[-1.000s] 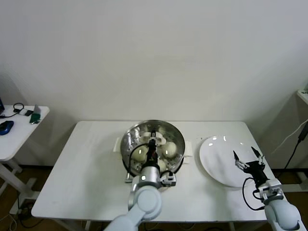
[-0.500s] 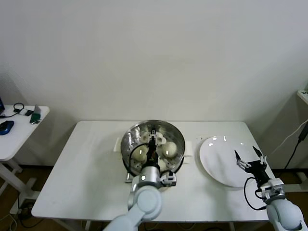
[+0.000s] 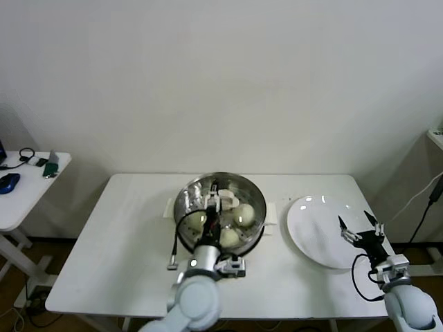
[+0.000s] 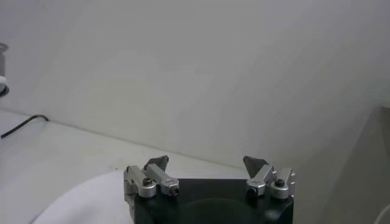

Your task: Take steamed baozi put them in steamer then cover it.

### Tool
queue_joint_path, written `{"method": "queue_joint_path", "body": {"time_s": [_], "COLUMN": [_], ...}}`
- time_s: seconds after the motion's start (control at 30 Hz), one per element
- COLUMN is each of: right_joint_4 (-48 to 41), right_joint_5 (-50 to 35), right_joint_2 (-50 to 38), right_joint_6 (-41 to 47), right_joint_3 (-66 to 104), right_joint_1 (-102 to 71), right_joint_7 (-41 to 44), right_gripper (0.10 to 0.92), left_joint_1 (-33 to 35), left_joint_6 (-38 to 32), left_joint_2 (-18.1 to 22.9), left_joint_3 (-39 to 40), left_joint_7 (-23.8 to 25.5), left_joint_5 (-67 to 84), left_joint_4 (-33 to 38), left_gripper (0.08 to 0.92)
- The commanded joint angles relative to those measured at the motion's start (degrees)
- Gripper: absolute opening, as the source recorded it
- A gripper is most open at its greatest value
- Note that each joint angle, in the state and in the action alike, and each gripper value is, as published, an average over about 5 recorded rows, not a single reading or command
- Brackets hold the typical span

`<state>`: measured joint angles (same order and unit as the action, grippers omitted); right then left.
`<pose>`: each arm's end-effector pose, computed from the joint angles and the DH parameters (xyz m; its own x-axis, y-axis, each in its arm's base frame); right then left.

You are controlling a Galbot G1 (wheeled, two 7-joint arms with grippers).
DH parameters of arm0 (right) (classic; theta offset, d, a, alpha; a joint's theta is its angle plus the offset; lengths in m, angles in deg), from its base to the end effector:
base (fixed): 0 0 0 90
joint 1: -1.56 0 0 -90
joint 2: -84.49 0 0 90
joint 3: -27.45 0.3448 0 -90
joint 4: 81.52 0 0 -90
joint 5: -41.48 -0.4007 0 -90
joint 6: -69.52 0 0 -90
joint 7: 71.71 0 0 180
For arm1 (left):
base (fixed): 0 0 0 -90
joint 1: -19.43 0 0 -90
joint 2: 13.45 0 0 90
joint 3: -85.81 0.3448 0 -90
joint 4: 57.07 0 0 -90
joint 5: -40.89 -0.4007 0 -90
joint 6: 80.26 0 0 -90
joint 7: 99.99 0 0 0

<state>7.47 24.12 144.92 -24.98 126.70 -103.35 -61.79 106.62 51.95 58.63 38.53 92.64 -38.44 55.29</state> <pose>0.3115 -0.2297 -0.3668 -0.9870 -0.0370 0.1562 -0.0706 0.9740 -0.2152 0.2847 -0.1800 -0.2467 -0.9966 0.0809 0.0152 0.0213 0.0752 0.9969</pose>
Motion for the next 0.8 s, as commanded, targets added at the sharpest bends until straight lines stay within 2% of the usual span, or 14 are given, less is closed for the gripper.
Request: {"method": "queue_joint_path", "body": {"time_s": [0.03,0.1,0.2,0.37,0.43,0.63,0.8], "right_joint_4": [-0.10,-0.07,0.02,0.25,0.44,1.90,3.47], "right_joint_5": [-0.26,-0.14,-0.07,0.12,0.31,0.10,0.26], "right_joint_2": [-0.07,-0.11,-0.19,-0.44,-0.41,0.02,0.68], "right_joint_6": [0.44,0.46,0.41,0.33,0.28,0.09,-0.13], "right_joint_3": [-0.14,-0.20,-0.19,-0.15,-0.17,-0.20,-0.02], "right_joint_1": [0.30,0.43,0.53,0.47,0.45,-0.18,-1.39], "right_joint_7": [0.25,0.32,0.46,0.91,1.11,1.58,1.96], "right_gripper": [0.823,0.823,0.823,0.823,0.823,0.823,0.823], "left_joint_1": [4.62,5.77,9.15,14.61,16.90,26.89,29.75], "left_joint_6": [2.07,1.56,-3.33,-18.45,-24.19,-39.78,-48.31], "left_joint_2": [-7.71,-9.40,-11.77,-14.26,-13.79,-9.01,-3.78], "left_joint_3": [-2.30,-3.86,-9.26,-21.88,-27.38,-44.19,-52.02], "left_joint_7": [-2.23,-4.38,-11.56,-28.28,-31.52,-29.34,-27.09], "left_joint_5": [8.73,11.64,18.70,37.50,46.02,62.23,76.74], "left_joint_4": [11.85,13.45,14.52,14.08,13.90,11.87,5.60], "left_gripper": [0.808,0.818,0.822,0.823,0.823,0.823,0.823]}}
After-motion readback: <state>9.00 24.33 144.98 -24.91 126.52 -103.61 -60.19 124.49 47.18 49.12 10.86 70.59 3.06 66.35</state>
